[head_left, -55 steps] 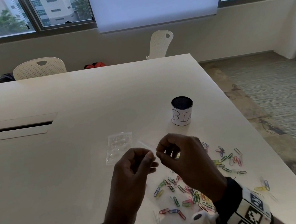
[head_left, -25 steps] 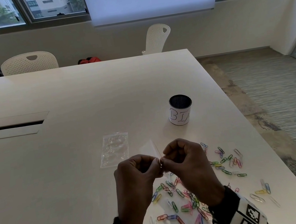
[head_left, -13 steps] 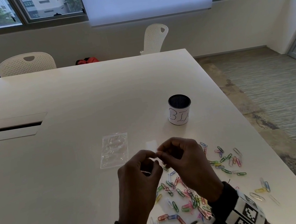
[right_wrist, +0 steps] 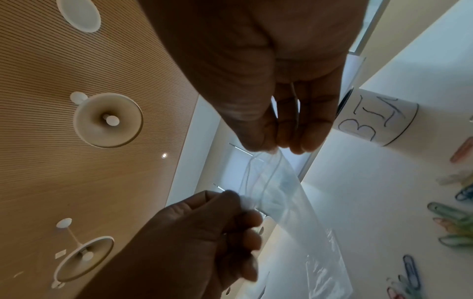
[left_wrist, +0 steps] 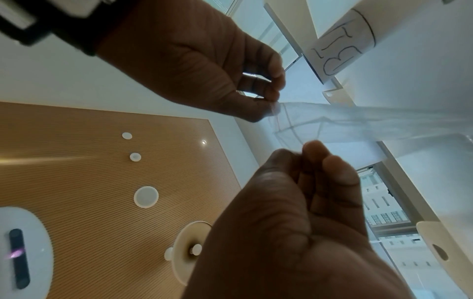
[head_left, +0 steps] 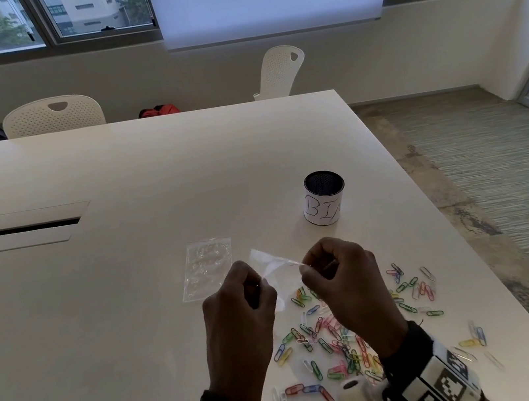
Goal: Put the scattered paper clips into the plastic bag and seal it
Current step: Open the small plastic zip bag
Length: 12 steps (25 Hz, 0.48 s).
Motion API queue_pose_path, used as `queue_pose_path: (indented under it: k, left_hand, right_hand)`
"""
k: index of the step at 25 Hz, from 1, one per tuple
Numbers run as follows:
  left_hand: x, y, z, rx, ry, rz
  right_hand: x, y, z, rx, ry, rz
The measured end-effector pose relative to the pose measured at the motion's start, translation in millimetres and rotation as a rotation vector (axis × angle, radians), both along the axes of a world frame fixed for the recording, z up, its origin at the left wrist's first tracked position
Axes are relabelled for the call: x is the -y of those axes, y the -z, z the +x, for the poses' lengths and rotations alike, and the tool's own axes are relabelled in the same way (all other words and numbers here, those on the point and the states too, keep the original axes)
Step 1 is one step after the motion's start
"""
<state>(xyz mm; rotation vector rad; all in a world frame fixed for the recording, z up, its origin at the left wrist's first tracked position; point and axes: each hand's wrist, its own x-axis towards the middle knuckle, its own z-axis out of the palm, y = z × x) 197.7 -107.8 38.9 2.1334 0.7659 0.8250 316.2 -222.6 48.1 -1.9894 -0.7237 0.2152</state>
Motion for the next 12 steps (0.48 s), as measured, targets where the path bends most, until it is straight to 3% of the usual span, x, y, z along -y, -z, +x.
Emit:
queue_pose_path:
  k: [6, 12]
  left_hand:
    - [7.0, 3.8, 2.7, 0.020, 0.068, -0.036]
    - [4.4, -2.1, -0.1, -0.037, 0.005, 0.028]
  right_hand:
    - [-6.9, 1.5, -15.7, -0.135, -0.087, -0.026]
    - [-0.7, 4.8, -9.1, -0.043, -0.018, -0.124]
